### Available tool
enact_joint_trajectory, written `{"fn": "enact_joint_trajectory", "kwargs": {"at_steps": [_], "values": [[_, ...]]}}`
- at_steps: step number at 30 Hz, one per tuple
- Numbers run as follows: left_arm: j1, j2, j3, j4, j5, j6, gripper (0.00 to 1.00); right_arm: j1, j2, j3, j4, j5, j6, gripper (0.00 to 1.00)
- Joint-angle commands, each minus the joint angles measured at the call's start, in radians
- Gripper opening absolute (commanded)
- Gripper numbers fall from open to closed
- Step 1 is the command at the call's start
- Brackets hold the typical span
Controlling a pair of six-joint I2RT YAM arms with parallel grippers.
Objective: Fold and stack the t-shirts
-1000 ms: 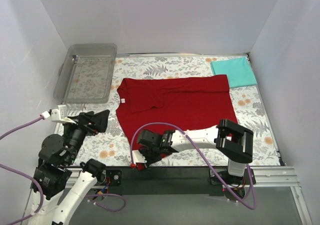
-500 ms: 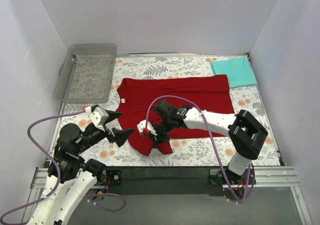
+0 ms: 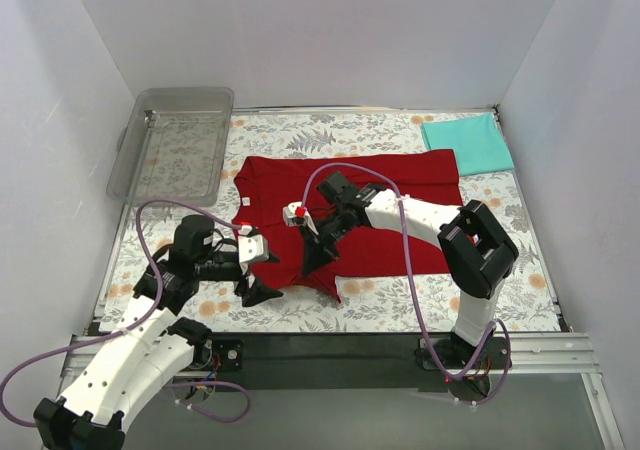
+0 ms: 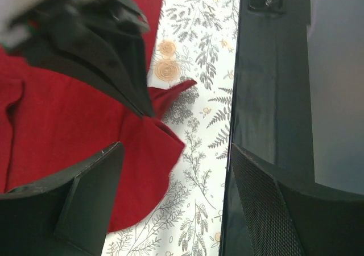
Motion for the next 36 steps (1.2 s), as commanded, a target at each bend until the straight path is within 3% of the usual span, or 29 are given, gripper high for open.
{"fn": "enact_joint_trajectory", "kwargs": {"at_steps": [1, 8, 19, 21, 23, 24, 26, 28, 33, 36], "values": [[-0.004, -0.022, -0.026, -0.036, 0.045, 0.102, 0.7, -0.024, 0.026, 0.061, -0.017, -0.124, 0.053, 0.01], [-0.013, -0.013, -0.095, 0.08, -0.045, 0.054, 0.63, -0.039, 0.056, 0.104, -0.016, -0.156, 0.079, 0.01], [-0.085, 0.094, -0.072, 0.179, -0.211, -0.012, 0.51, -0.039, 0.061, 0.115, -0.016, -0.176, 0.09, 0.01], [-0.114, 0.131, -0.052, 0.185, -0.241, -0.025, 0.42, -0.039, 0.059, 0.113, -0.016, -0.176, 0.09, 0.01], [-0.139, 0.148, -0.035, 0.186, -0.292, -0.037, 0.08, -0.039, 0.053, 0.11, -0.019, -0.17, 0.088, 0.01], [-0.147, 0.15, -0.032, 0.186, -0.307, -0.037, 0.0, -0.039, 0.05, 0.11, -0.022, -0.158, 0.088, 0.01], [-0.154, 0.135, -0.034, 0.182, -0.329, -0.034, 0.0, -0.044, 0.033, 0.113, -0.039, -0.121, 0.074, 0.28], [-0.154, 0.112, -0.041, 0.179, -0.343, -0.034, 0.0, -0.068, -0.02, 0.115, -0.098, 0.012, 0.012, 0.4], [-0.156, 0.026, -0.067, 0.156, -0.353, -0.036, 0.0, -0.273, -0.282, -0.07, -0.152, 0.291, -0.14, 0.48], [-0.156, -0.007, -0.083, 0.148, -0.355, -0.036, 0.0, -0.417, -0.454, -0.207, -0.224, 0.486, -0.362, 0.49]]}}
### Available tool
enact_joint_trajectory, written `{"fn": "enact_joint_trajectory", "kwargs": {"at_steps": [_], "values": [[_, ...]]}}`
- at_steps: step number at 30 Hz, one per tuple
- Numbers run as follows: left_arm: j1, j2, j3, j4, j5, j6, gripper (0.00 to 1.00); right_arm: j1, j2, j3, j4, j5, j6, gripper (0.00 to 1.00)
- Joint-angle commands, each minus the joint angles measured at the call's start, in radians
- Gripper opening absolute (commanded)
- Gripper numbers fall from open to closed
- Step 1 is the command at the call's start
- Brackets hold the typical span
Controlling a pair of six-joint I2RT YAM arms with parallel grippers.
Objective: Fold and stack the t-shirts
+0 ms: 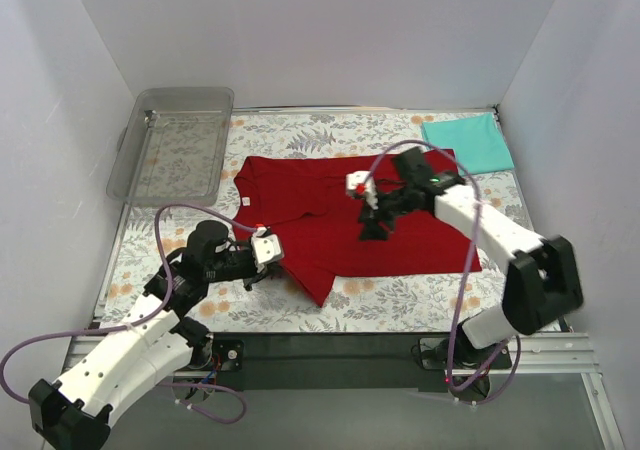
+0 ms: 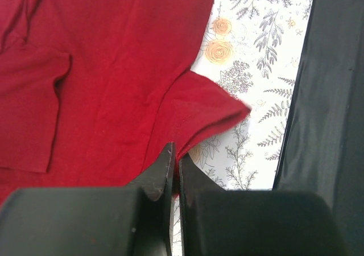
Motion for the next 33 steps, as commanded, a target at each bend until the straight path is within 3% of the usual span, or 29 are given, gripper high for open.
{"fn": "enact_joint_trajectory", "kwargs": {"at_steps": [1, 6, 11, 20, 33], "values": [[-0.005, -0.039, -0.012, -0.006, -0.02, -0.001, 0.0, -0.172, -0.206, -0.206, -0.11, 0.283, -0.271, 0.49], [-0.005, -0.083, -0.015, -0.006, -0.017, -0.015, 0.0, -0.529, -0.424, -0.422, -0.197, 0.38, -0.648, 0.49], [-0.005, -0.091, -0.011, 0.003, -0.014, -0.024, 0.0, -0.77, -0.39, -0.474, -0.238, 0.438, -0.824, 0.49], [-0.005, -0.108, -0.008, 0.007, -0.021, -0.039, 0.0, -0.845, -0.241, -0.418, -0.24, 0.476, -0.887, 0.45], [-0.005, -0.094, -0.014, 0.03, -0.007, -0.068, 0.0, -0.887, -0.207, -0.416, -0.231, 0.472, -0.919, 0.43]]}}
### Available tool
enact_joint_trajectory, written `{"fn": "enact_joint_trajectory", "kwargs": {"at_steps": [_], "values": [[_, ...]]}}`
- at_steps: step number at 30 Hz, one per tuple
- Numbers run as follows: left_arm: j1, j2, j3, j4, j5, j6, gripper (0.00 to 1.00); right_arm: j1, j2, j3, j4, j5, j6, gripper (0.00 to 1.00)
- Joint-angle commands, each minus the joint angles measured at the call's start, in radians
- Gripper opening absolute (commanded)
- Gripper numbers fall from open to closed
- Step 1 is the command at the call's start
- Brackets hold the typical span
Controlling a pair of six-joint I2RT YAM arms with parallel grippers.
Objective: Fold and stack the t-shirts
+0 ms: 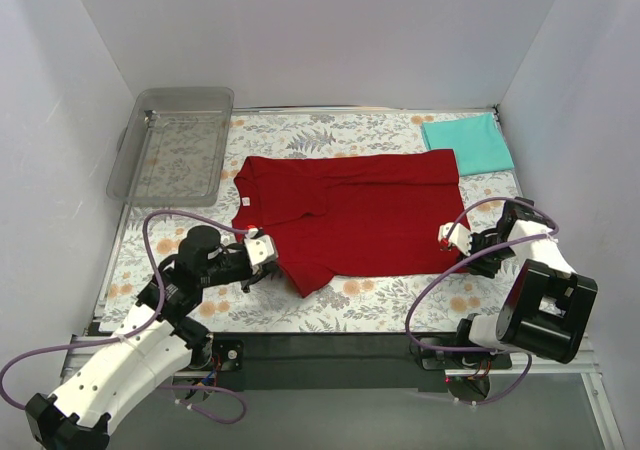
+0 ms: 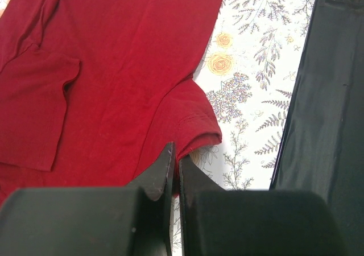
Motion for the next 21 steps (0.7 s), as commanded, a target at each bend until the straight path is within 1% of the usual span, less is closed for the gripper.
{"fn": "enact_joint_trajectory", "kwargs": {"at_steps": [1, 11, 14, 15, 18, 20, 21], "values": [[-0.005, 0.01, 0.005, 0.023, 0.008, -0.008, 0.0, -0.012, 0.014, 0.013, -0.014, -0.006, -0.044, 0.42], [-0.006, 0.007, 0.003, 0.018, -0.003, -0.012, 0.0, -0.018, 0.104, 0.03, 0.052, -0.04, -0.018, 0.4], [-0.006, 0.002, 0.0, 0.018, -0.004, -0.012, 0.0, -0.018, 0.138, 0.032, 0.079, -0.038, -0.004, 0.37], [-0.006, 0.002, 0.0, 0.018, -0.004, -0.012, 0.0, -0.018, 0.147, 0.032, 0.082, -0.037, -0.001, 0.33], [-0.006, -0.001, -0.002, 0.018, -0.004, -0.013, 0.0, -0.018, 0.176, 0.029, 0.093, -0.029, 0.008, 0.26], [-0.005, -0.007, -0.003, 0.02, -0.006, -0.013, 0.0, -0.018, 0.178, 0.022, 0.098, -0.029, 0.019, 0.13], [-0.005, -0.012, -0.005, 0.02, -0.012, -0.015, 0.0, -0.018, 0.175, 0.025, 0.096, -0.032, 0.028, 0.1]]}}
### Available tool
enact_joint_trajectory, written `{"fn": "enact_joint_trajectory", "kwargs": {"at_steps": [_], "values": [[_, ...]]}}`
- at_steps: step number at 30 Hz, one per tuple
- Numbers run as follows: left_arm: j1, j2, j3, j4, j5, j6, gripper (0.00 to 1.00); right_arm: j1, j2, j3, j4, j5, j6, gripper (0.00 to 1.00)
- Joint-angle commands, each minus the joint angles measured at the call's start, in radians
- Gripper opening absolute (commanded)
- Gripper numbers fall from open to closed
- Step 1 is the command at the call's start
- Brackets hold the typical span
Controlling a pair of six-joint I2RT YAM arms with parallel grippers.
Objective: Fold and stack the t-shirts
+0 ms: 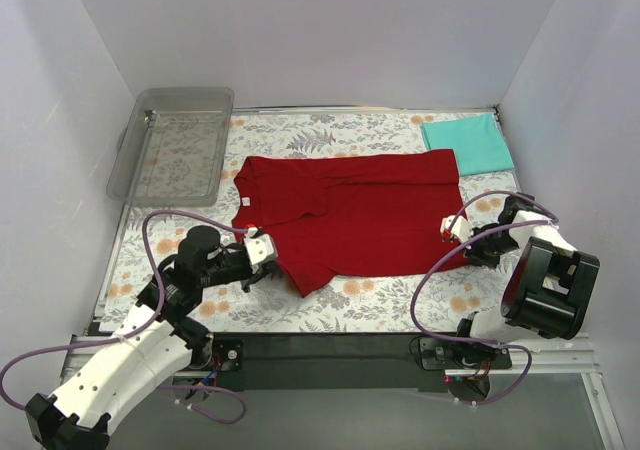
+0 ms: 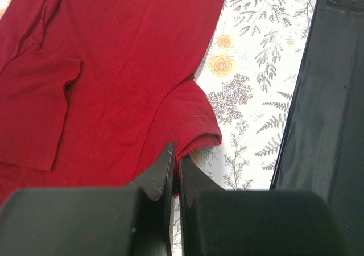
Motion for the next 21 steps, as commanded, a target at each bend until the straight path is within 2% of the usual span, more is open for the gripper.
{"fn": "enact_joint_trajectory", "kwargs": {"at_steps": [1, 10, 21], "values": [[-0.006, -0.026, -0.003, 0.013, -0.018, -0.01, 0.0, -0.004, 0.024, -0.012, 0.048, 0.0, 0.026, 0.03], [-0.006, -0.073, -0.006, 0.077, -0.119, -0.109, 0.0, -0.007, -0.043, 0.143, -0.145, -0.065, 0.06, 0.01], [-0.005, 0.005, 0.024, 0.152, -0.153, -0.183, 0.0, -0.007, 0.007, 0.295, -0.153, -0.194, 0.193, 0.01]]}}
